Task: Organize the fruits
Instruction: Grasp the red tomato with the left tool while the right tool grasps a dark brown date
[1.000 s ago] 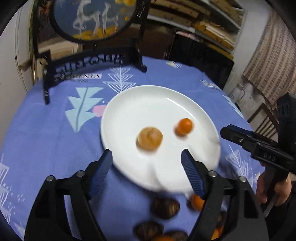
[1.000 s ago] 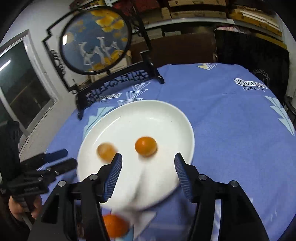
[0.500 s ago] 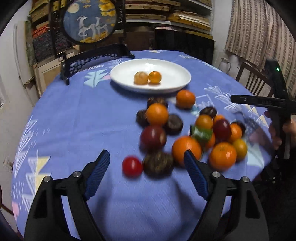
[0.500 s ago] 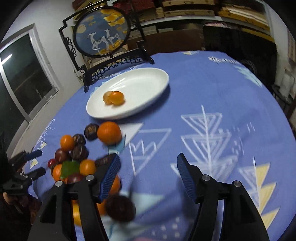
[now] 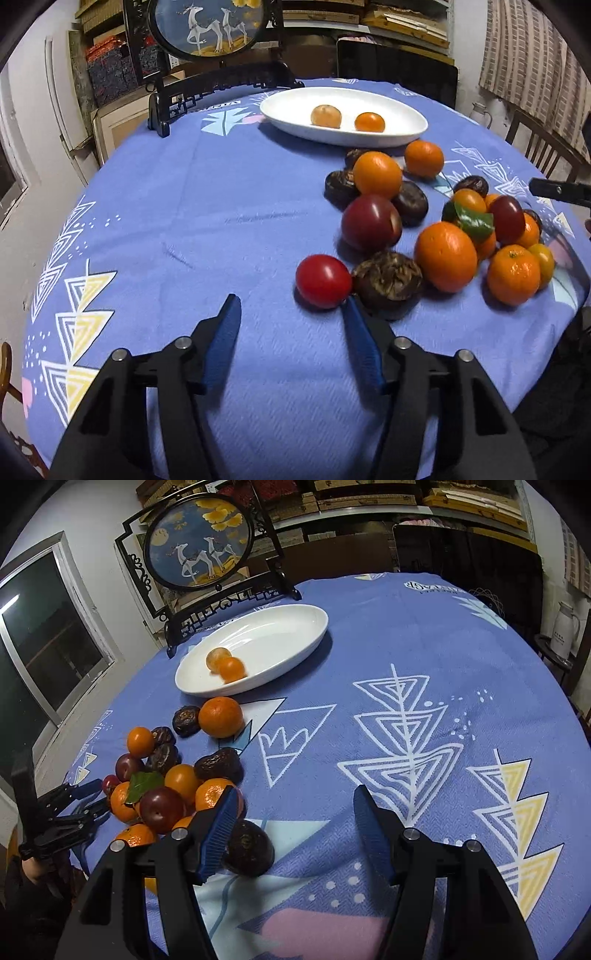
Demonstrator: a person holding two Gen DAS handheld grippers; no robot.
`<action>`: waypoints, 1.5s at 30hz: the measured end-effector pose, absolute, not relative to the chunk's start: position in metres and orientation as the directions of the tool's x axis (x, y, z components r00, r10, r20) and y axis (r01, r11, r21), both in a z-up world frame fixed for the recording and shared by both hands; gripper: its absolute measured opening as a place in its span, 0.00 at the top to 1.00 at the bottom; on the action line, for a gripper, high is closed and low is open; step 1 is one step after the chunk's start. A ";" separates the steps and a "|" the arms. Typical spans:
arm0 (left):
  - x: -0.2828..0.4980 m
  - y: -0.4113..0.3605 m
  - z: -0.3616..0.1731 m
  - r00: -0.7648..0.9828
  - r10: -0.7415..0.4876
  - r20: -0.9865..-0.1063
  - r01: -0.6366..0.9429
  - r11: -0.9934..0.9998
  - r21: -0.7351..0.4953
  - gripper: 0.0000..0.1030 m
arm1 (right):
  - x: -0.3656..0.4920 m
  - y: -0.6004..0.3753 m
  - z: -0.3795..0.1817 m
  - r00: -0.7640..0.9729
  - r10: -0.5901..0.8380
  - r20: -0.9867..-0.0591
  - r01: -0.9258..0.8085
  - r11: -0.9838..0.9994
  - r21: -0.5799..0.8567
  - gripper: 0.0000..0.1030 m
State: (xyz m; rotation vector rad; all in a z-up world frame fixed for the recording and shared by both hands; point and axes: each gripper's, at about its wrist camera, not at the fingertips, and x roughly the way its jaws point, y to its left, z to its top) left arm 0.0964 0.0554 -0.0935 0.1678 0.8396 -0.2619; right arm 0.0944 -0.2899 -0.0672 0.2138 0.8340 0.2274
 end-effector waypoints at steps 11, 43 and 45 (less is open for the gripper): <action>0.117 0.047 -0.097 0.669 -0.185 -0.719 0.270 0.963 0.003 0.65 | 0.080 -0.278 -0.068 0.634 0.322 -0.703 -0.216 0.947 0.238 0.37; 0.093 0.056 -0.086 0.684 -0.250 -0.685 0.259 0.961 -0.093 0.70 | 0.076 -0.249 -0.085 0.603 0.314 -0.734 -0.385 0.920 0.078 0.68; 0.092 0.057 -0.086 0.686 -0.248 -0.684 0.256 0.962 -0.091 0.70 | 0.077 -0.252 -0.085 0.604 0.328 -0.727 -0.378 0.920 0.102 0.69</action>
